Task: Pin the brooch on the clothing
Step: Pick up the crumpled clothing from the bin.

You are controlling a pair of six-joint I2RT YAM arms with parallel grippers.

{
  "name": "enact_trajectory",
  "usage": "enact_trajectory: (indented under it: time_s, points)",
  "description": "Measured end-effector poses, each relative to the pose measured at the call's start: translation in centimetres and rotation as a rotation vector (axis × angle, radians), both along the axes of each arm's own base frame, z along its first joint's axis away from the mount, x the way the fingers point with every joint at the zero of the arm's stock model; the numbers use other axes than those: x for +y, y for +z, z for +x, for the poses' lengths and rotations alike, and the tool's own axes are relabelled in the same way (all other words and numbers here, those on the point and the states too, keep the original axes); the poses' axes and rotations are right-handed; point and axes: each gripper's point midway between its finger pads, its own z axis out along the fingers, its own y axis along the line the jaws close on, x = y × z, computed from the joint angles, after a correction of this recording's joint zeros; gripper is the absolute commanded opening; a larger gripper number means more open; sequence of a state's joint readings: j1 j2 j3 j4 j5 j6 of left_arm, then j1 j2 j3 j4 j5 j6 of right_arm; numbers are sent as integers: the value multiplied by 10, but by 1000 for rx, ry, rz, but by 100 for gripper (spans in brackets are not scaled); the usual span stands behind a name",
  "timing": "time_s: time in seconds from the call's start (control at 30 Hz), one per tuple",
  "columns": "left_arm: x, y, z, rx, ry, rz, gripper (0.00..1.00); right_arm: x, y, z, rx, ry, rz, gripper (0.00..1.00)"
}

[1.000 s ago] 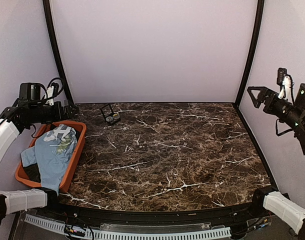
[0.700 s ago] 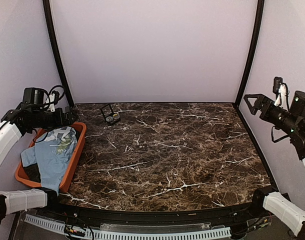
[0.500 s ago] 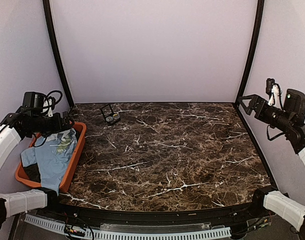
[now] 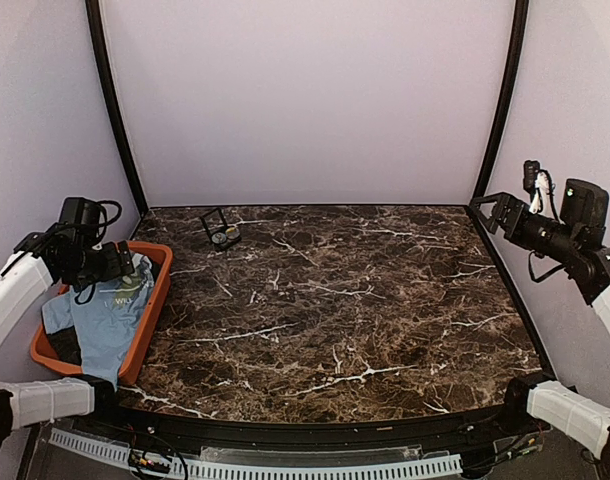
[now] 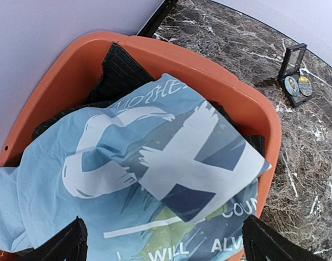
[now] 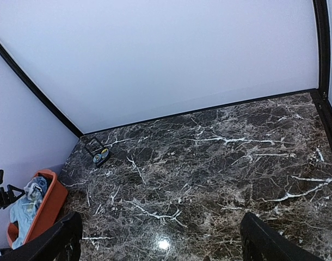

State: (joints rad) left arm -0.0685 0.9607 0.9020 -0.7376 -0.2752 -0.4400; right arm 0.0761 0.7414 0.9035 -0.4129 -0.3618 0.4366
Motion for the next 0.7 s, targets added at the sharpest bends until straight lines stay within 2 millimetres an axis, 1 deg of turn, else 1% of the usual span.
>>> enact_trajectory:
  time_s: [0.2, 0.27, 0.3, 0.33, 0.37, 0.4, 0.43, 0.47, 0.5, 0.53, 0.6, 0.7]
  points:
    - [9, -19, 18, 52, 42, 34, 99, 2, 0, -1, 0, 11, 3, 99]
    - [11, -26, 23, 65, 50, 33, 92, 2, 0, -1, 0, 15, 4, 99]
    - [12, -29, 26, 68, 55, 27, 85, 3, 0, -1, 0, 17, 4, 99]
    - [13, -31, 29, 70, 58, 21, 81, 3, 0, -1, 0, 19, 5, 99]
    - [13, -33, 31, 68, 63, 9, 70, 3, 0, -2, 0, 21, 6, 99]
    - [13, -34, 34, 65, 63, 1, 65, 4, 0, -2, 0, 23, 6, 99]
    - [13, -35, 36, 61, 64, -8, 52, 4, 0, -2, 1, 24, 7, 99]
    - [12, -36, 39, 56, 59, -13, 45, 4, 0, -2, 1, 26, 8, 99]
    - [11, -36, 41, 50, 57, -21, 29, 4, -1, -2, 2, 27, 8, 99]
    - [11, -36, 42, 45, 57, -26, 10, 4, -2, -2, 4, 28, 8, 99]
    - [9, -34, 45, 31, 49, -35, 2, 5, -5, -3, 11, 29, 11, 99]
    - [6, -31, 48, 13, 37, -46, 1, 5, -8, -4, 17, 29, 14, 99]
